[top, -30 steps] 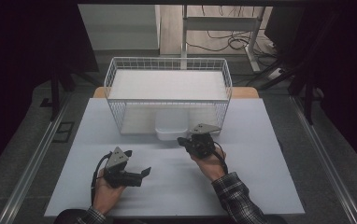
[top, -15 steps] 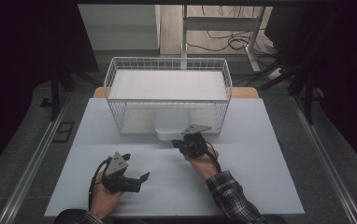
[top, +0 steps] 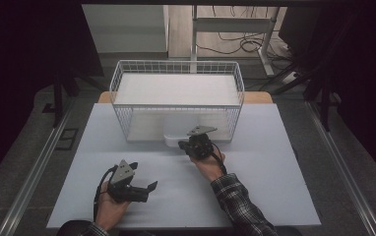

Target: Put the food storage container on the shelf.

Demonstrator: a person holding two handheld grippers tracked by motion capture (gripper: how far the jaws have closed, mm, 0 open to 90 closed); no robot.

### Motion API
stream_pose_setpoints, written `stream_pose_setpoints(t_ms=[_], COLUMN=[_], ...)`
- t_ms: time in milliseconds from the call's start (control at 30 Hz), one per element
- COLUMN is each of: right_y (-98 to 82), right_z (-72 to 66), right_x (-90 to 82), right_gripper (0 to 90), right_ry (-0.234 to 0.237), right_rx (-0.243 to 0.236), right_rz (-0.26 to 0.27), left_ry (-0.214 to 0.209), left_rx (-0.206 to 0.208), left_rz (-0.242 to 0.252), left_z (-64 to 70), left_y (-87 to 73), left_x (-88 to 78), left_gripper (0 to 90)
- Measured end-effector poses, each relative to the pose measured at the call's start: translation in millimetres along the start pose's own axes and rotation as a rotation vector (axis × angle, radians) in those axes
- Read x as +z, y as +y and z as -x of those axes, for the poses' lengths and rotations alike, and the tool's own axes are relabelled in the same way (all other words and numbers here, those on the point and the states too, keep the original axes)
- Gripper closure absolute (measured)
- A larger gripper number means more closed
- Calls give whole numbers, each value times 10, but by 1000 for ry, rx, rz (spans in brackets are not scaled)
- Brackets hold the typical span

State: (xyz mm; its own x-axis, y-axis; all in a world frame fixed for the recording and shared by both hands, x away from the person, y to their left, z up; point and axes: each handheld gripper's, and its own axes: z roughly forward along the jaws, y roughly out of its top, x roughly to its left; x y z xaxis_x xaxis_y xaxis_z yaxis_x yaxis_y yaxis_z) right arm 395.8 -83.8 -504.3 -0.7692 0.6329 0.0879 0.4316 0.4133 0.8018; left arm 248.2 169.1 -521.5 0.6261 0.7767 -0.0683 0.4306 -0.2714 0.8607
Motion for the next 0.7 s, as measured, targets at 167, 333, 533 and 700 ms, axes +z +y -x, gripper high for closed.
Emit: stream_pose_setpoints(t_ms=[167, 333, 533, 700], right_y=[37, 76, 115, 164], right_z=[50, 142, 199, 244], right_x=[58, 112, 183, 242], right_gripper=[889, 889, 889, 889], right_ry=[-18, -46, -59, -67], right_rx=[0, 14, 16, 26], right_rz=[-4, 5, 10, 0], left_ry=[-4, -5, -9, -10], left_rx=[3, -2, -11, -10], left_rz=[-6, -15, -10, -12], left_z=[4, -6, -20, -18], left_y=[-2, -7, -7, -8], left_x=[12, 23, 17, 20], left_gripper=[24, 23, 24, 25])
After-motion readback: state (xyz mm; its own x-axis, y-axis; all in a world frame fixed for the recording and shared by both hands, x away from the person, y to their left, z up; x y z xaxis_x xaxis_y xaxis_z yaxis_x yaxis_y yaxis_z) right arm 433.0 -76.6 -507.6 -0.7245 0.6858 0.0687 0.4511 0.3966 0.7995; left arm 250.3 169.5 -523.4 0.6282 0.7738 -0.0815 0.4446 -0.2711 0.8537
